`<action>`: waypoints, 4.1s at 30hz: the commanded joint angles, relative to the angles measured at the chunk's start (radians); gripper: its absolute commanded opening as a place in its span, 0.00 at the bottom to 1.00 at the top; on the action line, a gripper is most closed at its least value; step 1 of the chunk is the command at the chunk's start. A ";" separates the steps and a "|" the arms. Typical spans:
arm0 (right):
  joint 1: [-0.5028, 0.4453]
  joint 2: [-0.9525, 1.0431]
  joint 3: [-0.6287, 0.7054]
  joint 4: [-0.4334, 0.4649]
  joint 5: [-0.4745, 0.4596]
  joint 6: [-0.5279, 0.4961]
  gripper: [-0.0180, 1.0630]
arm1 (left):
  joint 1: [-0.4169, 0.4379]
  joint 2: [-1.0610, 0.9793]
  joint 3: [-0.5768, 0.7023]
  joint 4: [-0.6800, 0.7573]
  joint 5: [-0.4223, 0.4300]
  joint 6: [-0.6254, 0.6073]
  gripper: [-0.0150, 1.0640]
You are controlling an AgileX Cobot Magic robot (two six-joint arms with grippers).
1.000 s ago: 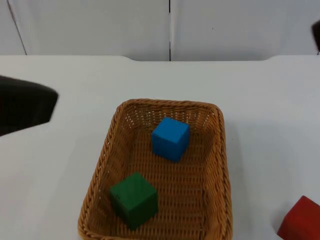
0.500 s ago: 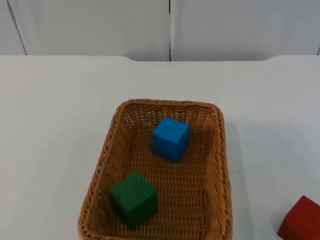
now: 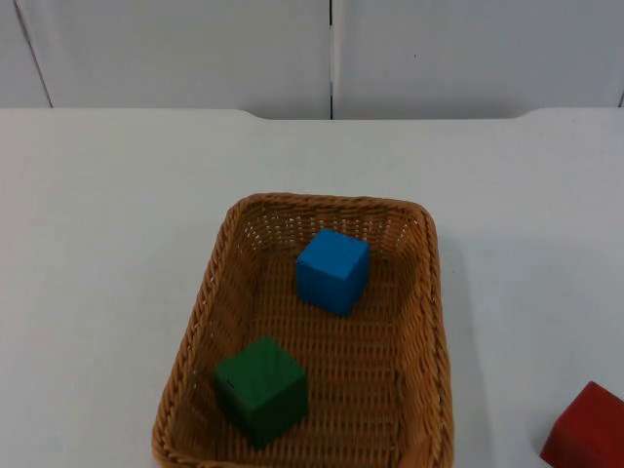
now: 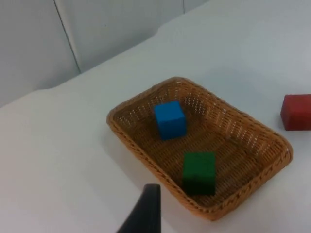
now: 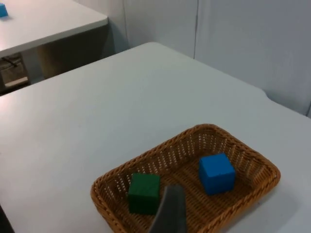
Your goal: Pick up one cube with each hand and place exactly two cubes into the same basket, leaving the remaining cube outside.
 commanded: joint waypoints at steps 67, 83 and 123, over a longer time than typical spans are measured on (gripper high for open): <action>0.004 -0.394 0.088 -0.394 0.431 0.420 0.99 | -0.003 -0.012 0.094 0.101 0.015 -0.153 0.99; 0.004 -0.394 0.088 -0.394 0.431 0.420 0.99 | -0.003 -0.012 0.094 0.101 0.015 -0.153 0.99; -0.339 -0.394 0.088 -0.395 0.431 0.420 0.99 | -0.003 -0.012 0.094 0.101 0.015 -0.153 0.99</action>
